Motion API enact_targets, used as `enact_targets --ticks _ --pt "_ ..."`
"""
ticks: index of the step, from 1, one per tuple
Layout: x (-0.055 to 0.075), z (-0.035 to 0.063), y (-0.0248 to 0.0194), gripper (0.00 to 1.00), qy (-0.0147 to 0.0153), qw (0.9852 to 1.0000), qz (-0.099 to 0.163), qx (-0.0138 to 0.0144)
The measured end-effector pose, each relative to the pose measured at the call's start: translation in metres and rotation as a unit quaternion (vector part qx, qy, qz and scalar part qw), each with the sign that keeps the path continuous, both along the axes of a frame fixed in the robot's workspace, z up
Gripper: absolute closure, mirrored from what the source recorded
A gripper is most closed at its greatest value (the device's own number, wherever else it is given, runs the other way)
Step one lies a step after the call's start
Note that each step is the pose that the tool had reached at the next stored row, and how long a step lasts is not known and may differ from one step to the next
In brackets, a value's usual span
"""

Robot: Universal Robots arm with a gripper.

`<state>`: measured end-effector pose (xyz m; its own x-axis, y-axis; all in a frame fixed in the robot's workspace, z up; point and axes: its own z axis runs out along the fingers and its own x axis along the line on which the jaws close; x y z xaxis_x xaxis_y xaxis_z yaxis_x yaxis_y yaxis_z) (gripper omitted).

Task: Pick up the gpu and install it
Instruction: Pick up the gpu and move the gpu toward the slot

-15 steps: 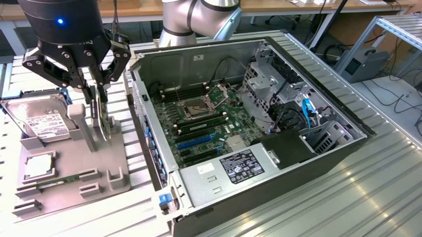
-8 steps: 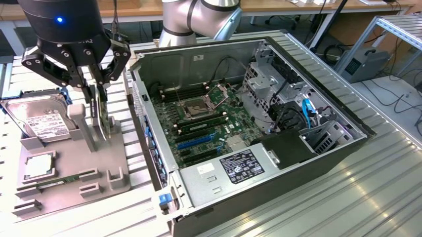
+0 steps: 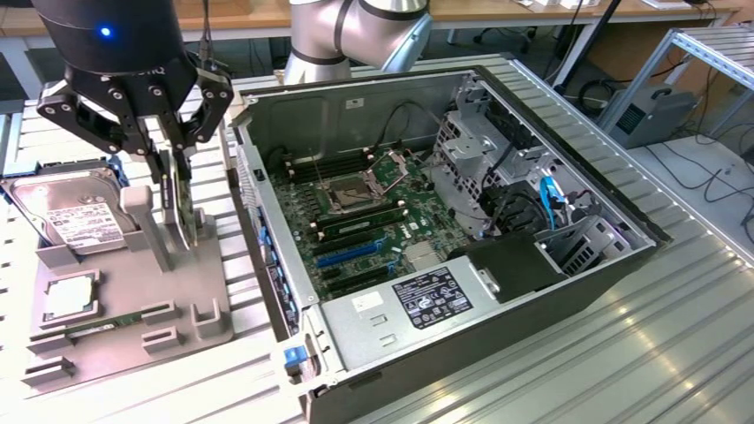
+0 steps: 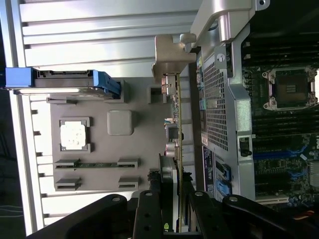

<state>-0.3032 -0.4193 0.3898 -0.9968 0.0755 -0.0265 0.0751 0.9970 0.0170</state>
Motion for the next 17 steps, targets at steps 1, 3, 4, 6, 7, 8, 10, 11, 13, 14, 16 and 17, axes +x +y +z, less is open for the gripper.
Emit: enact_targets --ticks 1,3,4,6,7,8,10,11,13,14,16,17 --pt "0.0 0.0003 0.0 0.73 0.0 1.0 0.0 0.0" --pt "0.0 0.0008 0.0 0.73 0.0 1.0 0.0 0.0" --pt "0.0 0.0011 0.0 0.73 0.0 1.0 0.0 0.0" --pt "0.0 0.0013 0.0 0.73 0.0 1.0 0.0 0.0" --pt "0.0 0.0015 0.0 0.73 0.0 1.0 0.0 0.0" --pt "0.0 0.0017 0.0 0.73 0.0 1.0 0.0 0.0" --pt "0.0 0.0021 0.0 0.73 0.0 1.0 0.0 0.0" --pt "0.0 0.0023 0.0 0.73 0.0 1.0 0.0 0.0" --pt "0.0 0.003 0.0 0.73 0.0001 1.0 0.0 0.0" --pt "0.0 0.0036 0.0 0.73 0.0001 1.0 0.0 0.0" --pt "0.0 0.0048 0.0 0.73 0.0 1.0 0.0 0.0" --pt "0.0 0.0053 0.0 0.73 0.0 1.0 0.0 0.0"
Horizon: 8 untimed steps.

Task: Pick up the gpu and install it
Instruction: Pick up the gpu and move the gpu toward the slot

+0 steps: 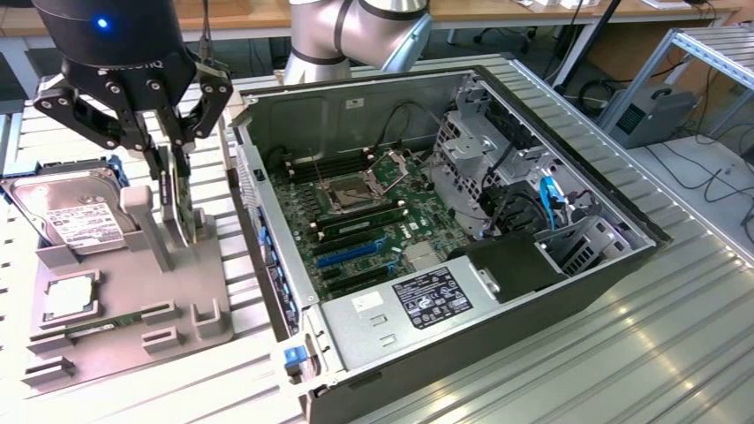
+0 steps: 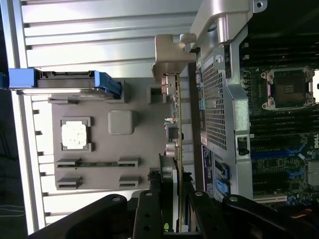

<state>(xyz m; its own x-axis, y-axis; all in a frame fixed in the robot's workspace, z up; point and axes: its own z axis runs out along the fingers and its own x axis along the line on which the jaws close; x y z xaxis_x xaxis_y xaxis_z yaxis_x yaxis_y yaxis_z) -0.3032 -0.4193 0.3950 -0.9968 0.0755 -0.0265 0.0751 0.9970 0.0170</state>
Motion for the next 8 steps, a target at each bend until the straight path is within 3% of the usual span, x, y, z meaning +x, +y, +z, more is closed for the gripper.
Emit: enact_targets --ticks 8 --pt "0.0 0.0027 0.0 0.73 0.0 1.0 0.0 0.0"
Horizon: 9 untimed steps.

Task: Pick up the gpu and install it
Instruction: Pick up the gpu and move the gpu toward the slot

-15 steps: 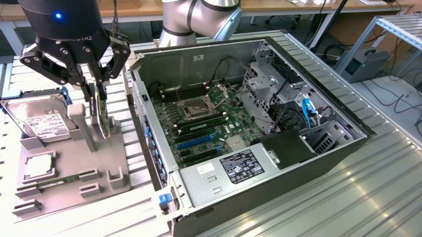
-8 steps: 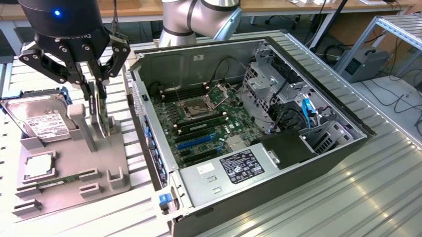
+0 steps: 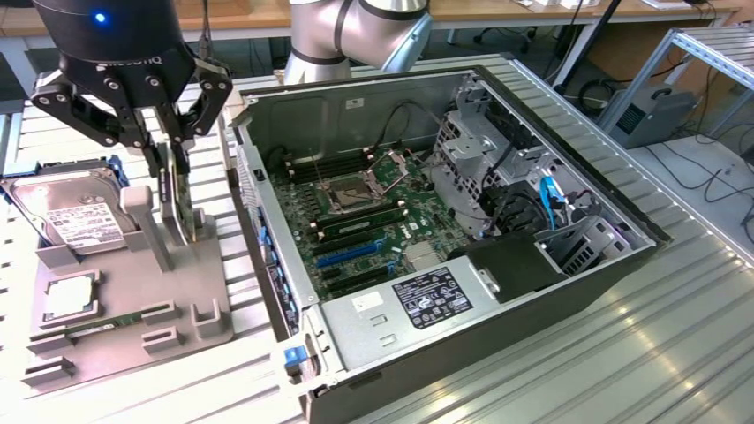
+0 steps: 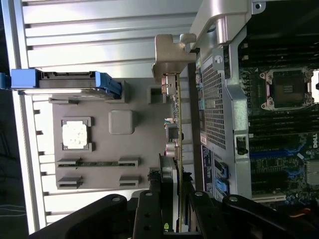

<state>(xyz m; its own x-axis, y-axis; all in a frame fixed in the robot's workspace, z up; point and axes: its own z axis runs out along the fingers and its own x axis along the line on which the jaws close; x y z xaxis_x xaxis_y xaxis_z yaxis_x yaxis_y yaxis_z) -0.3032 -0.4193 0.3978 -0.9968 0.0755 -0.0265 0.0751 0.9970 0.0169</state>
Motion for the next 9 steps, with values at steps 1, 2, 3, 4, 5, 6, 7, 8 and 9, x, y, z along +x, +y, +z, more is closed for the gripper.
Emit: enact_targets --ticks 1,2,3,4,5,6,7,8,9 --pt "0.0 0.0002 0.0 0.73 0.0 1.0 0.0 0.0" --pt "0.0 0.0005 0.0 0.73 0.0 1.0 0.0 0.0" --pt "0.0 0.0007 0.0 0.73 0.0 1.0 0.0 0.0" --pt "0.0 0.001 0.0 0.73 0.0 1.0 0.0 0.0" --pt "0.0 0.0012 0.0 0.73 0.0 1.0 0.0 0.0" --pt "0.0 0.0014 0.0 0.73 0.0 1.0 0.0 0.0001" --pt "0.0 0.0017 0.0 0.73 0.0 1.0 0.0 0.0" --pt "0.0 0.0019 0.0 0.73 0.0 1.0 0.0 0.0" --pt "0.0 0.0021 0.0 0.73 0.0 1.0 0.0 0.0"
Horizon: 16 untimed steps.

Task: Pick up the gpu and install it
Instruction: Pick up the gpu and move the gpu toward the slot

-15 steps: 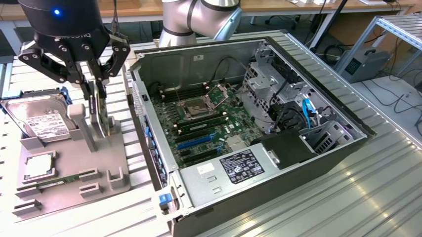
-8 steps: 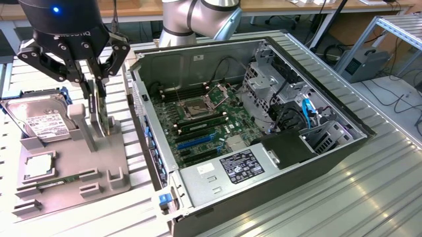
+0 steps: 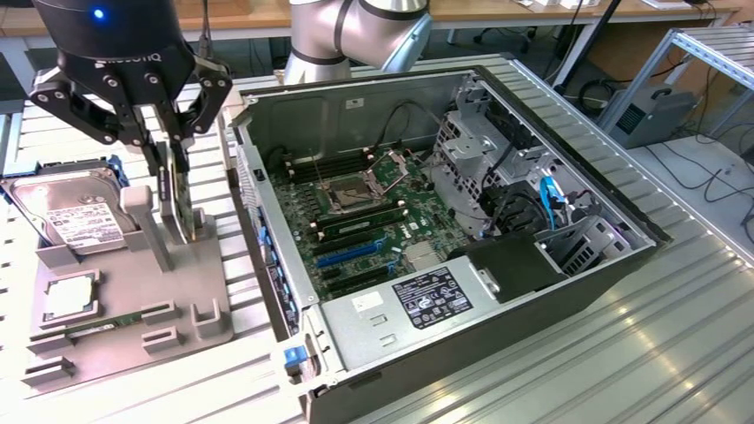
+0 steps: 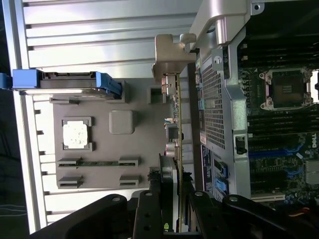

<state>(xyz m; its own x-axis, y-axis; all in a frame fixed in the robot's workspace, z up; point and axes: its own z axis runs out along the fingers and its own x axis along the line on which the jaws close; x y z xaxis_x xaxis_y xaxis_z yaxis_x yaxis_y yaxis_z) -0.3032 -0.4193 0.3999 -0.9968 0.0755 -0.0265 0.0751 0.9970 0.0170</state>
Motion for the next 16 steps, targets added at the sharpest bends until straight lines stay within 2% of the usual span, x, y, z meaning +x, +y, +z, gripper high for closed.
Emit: enact_targets --ticks 16 --pt "0.0 0.004 0.0 0.73 0.0 1.0 0.0 0.0"
